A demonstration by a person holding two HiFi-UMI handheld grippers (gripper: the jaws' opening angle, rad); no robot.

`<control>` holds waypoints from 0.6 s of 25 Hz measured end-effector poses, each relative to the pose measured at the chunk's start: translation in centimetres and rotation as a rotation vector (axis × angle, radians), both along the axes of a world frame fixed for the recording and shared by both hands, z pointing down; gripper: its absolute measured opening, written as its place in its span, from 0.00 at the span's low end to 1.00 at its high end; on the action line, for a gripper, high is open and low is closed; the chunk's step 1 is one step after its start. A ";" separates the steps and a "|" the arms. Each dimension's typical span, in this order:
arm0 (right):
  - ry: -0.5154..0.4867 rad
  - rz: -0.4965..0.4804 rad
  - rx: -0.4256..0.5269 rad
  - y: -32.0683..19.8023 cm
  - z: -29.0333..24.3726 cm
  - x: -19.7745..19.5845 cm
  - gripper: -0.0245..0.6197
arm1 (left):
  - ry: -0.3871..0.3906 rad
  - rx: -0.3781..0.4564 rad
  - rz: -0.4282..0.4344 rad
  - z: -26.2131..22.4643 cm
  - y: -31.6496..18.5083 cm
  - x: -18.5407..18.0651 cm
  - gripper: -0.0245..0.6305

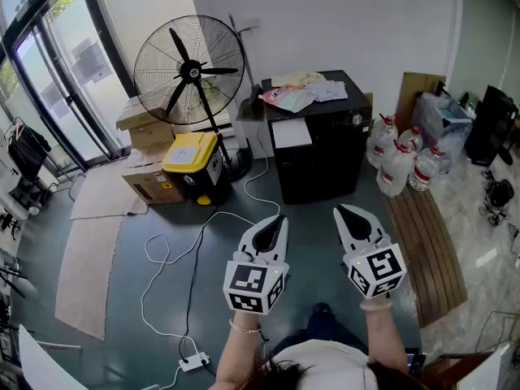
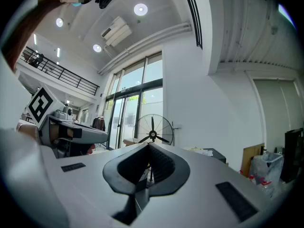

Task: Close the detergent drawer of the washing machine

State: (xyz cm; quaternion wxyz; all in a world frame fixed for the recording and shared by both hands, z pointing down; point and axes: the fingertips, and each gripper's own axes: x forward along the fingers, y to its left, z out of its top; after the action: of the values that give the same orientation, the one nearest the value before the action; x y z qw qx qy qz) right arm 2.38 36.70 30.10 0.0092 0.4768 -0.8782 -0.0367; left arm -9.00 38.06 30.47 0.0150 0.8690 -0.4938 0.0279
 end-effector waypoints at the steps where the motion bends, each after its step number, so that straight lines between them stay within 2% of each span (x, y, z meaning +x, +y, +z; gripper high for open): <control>1: -0.008 0.001 0.001 -0.3 -0.1 0.3 0.08 | 0.002 -0.002 -0.002 -0.1 -0.3 0.2 0.07; 8: 0.036 -0.018 0.012 -3.3 0.6 2.3 0.08 | 0.006 -0.013 -0.001 0.5 -3.5 3.3 0.07; 15: 0.033 -0.049 -0.015 -6.8 1.4 4.3 0.08 | 0.011 -0.030 -0.014 0.9 -6.9 5.8 0.07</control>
State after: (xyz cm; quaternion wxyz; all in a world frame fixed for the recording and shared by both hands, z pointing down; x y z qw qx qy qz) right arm 6.66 29.93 31.51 0.0265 0.4543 -0.8896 -0.0381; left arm -3.22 31.14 31.37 0.0307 0.8653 -0.4994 0.0304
